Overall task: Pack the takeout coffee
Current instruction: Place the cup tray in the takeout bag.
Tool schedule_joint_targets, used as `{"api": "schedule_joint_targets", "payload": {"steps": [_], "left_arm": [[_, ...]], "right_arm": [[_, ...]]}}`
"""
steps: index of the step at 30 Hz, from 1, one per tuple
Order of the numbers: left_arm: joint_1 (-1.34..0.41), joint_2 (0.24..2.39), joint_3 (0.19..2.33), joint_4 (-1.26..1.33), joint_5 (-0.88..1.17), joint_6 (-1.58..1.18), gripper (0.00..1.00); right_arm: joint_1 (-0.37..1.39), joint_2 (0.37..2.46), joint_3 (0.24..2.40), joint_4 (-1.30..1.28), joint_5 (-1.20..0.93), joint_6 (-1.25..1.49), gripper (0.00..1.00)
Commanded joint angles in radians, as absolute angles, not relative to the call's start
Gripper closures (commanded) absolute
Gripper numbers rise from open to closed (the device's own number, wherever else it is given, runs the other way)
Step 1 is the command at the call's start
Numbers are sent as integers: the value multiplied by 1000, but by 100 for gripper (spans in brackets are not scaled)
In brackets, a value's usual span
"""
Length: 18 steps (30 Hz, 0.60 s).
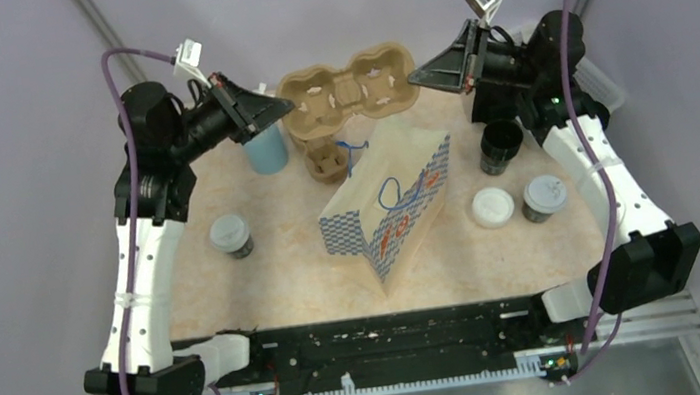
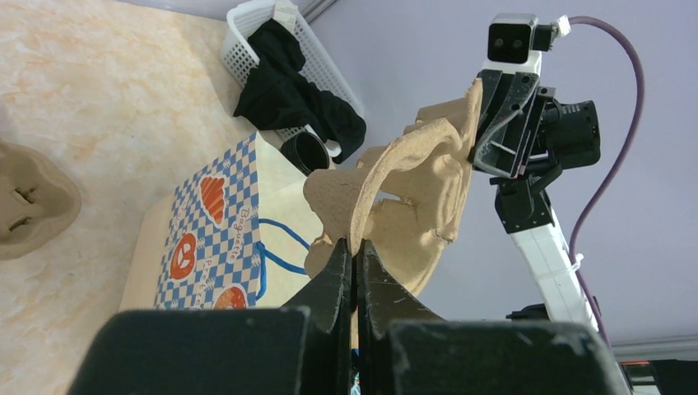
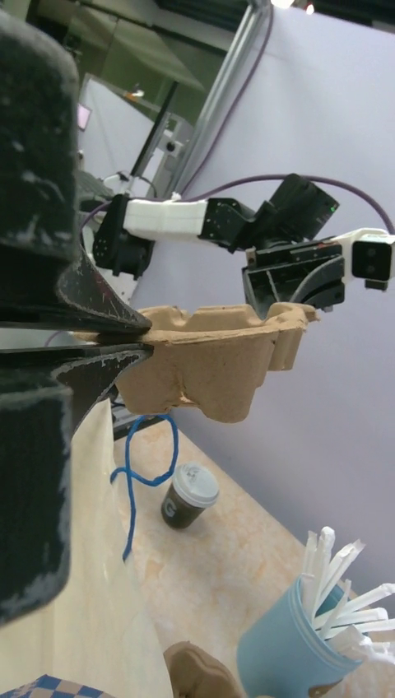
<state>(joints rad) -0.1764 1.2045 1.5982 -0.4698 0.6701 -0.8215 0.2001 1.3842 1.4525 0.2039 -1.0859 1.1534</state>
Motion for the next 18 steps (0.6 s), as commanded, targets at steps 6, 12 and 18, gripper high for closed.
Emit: {"api": "schedule_joint_targets", "payload": {"steps": [6,12,18], "left_arm": [[-170,1179,1568,-422,713,-841,100],[-170,1180,1568,-421,717,-841,100],[-170,1183,1580,-501,725,-787,69]], "right_arm": [[204,1383,1459,299,-1042,1186,83],[219,1388,1469,253,-1044,1154,92],[221,1336,1527,-16,-957,949,100]]}}
